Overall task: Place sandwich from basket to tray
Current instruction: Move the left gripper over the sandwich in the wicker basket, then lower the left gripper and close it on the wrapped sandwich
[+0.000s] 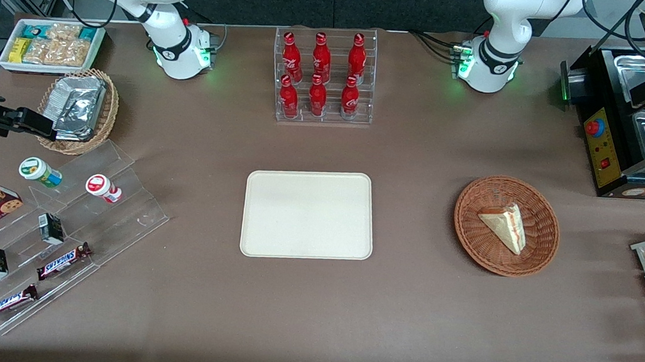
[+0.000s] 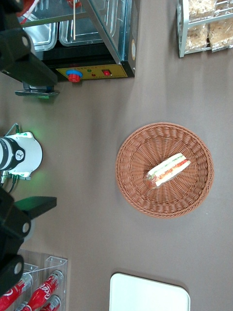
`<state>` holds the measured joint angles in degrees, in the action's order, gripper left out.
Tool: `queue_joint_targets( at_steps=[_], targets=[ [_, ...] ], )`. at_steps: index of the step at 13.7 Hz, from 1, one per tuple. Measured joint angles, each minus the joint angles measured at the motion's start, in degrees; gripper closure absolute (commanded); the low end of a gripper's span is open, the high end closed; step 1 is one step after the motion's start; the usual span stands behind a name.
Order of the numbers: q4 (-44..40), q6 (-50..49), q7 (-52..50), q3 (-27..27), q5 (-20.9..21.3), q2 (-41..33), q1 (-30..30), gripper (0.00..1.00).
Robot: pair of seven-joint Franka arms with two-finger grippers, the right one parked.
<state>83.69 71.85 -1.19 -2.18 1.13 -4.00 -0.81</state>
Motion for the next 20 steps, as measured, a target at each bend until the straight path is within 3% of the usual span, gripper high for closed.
queue_joint_targets(
  at_steps=[4, 7, 15, 20],
  targets=[
    [1.0, 0.89, 0.02, 0.98, 0.51, 2.08, 0.15, 0.0],
    [3.61, 6.58, -6.63, 1.88, 0.84, 7.06, 0.36, 0.0],
    [25.74, 38.82, -38.95, 1.81, -1.32, 10.37, 0.32, 0.0],
    [40.08, 57.36, -45.65, 1.92, -1.52, 10.42, 0.41, 0.0]
  ],
)
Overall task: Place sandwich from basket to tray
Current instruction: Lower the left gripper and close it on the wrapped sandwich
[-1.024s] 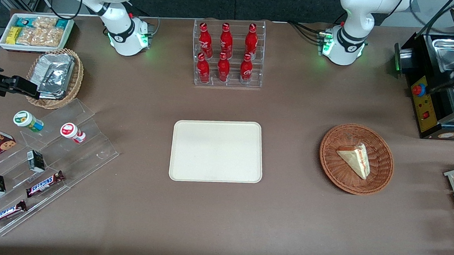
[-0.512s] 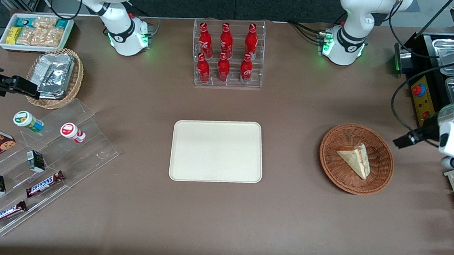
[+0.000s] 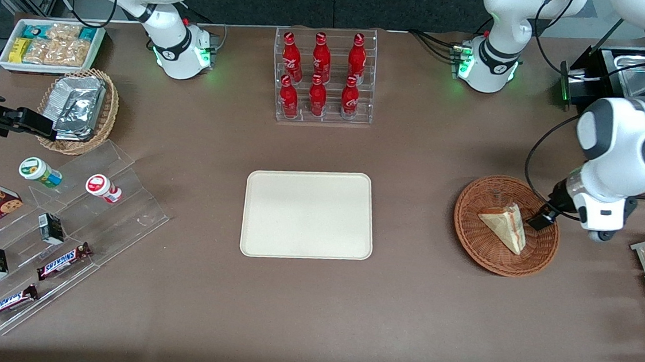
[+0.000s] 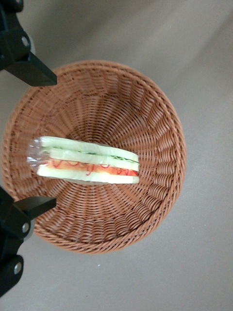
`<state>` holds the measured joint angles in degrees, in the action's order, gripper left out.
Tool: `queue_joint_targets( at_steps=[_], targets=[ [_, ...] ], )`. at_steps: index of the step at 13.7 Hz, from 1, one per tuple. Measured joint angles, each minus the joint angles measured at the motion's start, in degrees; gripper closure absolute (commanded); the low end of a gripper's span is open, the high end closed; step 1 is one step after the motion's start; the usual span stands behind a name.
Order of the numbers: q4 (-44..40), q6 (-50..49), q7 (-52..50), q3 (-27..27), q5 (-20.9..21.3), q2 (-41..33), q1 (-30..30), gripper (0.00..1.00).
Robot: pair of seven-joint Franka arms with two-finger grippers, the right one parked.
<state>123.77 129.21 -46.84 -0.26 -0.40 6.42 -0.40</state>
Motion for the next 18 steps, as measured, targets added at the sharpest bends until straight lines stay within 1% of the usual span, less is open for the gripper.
queue_joint_targets(
  at_steps=[3, 7, 12, 13, 15, 17, 18],
  targets=[
    [2.89, 5.03, -1.21, 0.24, -0.05, 0.63, 0.46, 0.0],
    [3.38, 7.6, -1.96, 0.41, -0.05, 2.94, 2.36, 0.0],
    [4.01, 10.74, -1.97, 0.4, -0.05, 6.06, 3.05, 0.0],
    [4.26, 11.35, -1.97, 0.39, -0.05, 6.76, 3.04, 0.03],
    [4.47, 12.01, -1.97, 0.37, -0.05, 7.99, 3.04, 0.37],
    [4.47, 12.22, -2.36, 0.33, -0.05, 8.51, 3.04, 0.83],
    [4.47, 12.23, -2.7, 0.33, -0.05, 8.51, 3.04, 1.0]
  ],
)
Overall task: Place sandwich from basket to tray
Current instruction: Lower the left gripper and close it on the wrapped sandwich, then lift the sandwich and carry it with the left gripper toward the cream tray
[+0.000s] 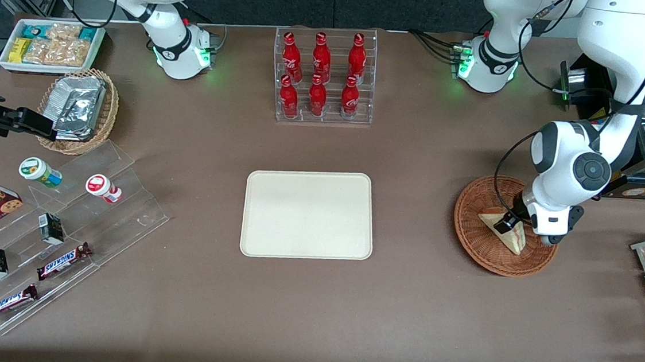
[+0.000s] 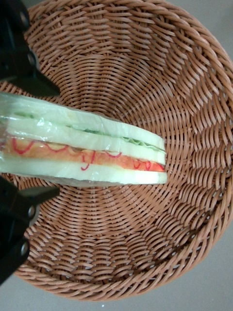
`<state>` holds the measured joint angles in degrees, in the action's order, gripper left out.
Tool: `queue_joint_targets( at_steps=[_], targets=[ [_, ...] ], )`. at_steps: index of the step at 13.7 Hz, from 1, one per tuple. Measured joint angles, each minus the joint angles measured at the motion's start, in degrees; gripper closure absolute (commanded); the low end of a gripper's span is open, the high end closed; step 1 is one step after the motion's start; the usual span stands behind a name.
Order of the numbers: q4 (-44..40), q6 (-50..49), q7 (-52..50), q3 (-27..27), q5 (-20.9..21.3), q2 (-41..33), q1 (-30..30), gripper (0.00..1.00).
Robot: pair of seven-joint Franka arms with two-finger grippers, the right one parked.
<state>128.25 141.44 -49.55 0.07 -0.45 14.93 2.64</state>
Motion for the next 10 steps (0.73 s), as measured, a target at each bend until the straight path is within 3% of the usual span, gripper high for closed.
queue_joint_targets(
  at_steps=[4, 7, 10],
  targets=[
    [-1.87, -3.63, -0.26, 0.11, 0.05, -1.17, 0.04, 1.0],
    [-9.75, -19.02, -0.26, 0.85, 0.36, -4.39, 2.25, 1.0],
    [-19.38, -29.98, -3.49, 1.16, 0.58, -5.97, 8.31, 1.0]
  ],
)
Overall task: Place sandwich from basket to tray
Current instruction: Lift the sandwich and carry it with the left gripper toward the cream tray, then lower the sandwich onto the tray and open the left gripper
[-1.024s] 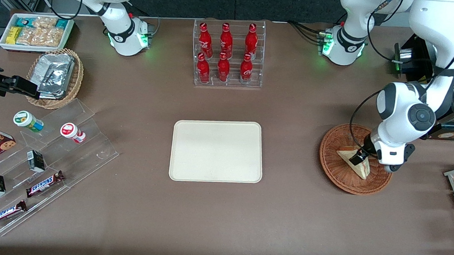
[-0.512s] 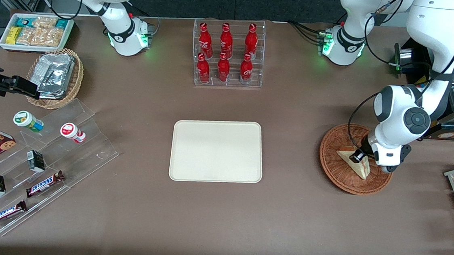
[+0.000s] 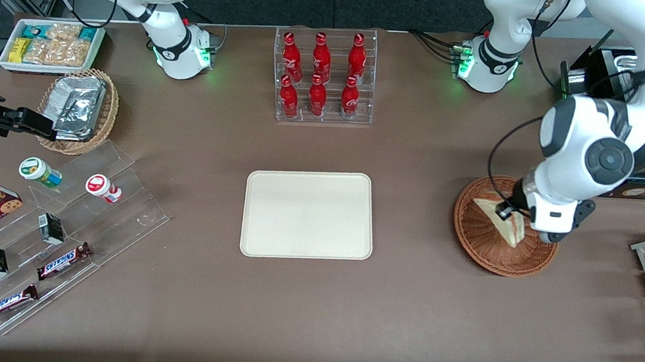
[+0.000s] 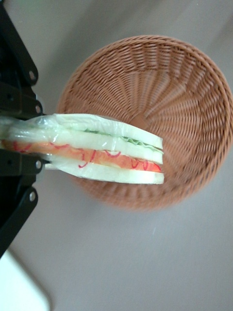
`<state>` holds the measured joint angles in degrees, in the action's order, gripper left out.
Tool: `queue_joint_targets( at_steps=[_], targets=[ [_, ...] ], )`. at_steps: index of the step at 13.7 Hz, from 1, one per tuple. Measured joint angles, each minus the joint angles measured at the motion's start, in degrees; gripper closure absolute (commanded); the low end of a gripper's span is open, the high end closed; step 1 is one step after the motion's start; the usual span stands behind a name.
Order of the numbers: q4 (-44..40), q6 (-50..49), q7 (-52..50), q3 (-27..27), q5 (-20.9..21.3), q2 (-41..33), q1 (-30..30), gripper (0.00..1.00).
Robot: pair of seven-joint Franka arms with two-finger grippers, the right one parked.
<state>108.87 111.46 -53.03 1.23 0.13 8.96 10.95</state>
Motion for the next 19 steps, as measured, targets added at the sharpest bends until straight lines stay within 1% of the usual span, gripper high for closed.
queue_joint_targets(
  at_steps=[2, 5, 7, 10, 13, 16, 19],
  targets=[
    [-4.67, -2.95, -1.78, 0.18, 0.0, 0.44, 5.23, 1.0],
    [-8.79, -3.33, -2.72, 0.4, -0.01, 3.12, 14.99, 1.0],
    [-12.75, -3.21, -3.12, 0.44, 0.01, 7.66, 21.09, 1.0],
    [-20.38, -2.6, -3.98, 0.37, 0.02, 17.63, 27.88, 1.0],
    [-24.78, 2.4, -4.07, 0.36, 0.02, 25.11, 30.95, 1.0],
    [-25.36, 6.48, -3.79, 0.33, 0.29, 29.08, 32.78, 1.0],
    [-25.4, 10.11, -3.49, 0.3, 2.05, 32.89, 33.95, 1.0]
  ],
)
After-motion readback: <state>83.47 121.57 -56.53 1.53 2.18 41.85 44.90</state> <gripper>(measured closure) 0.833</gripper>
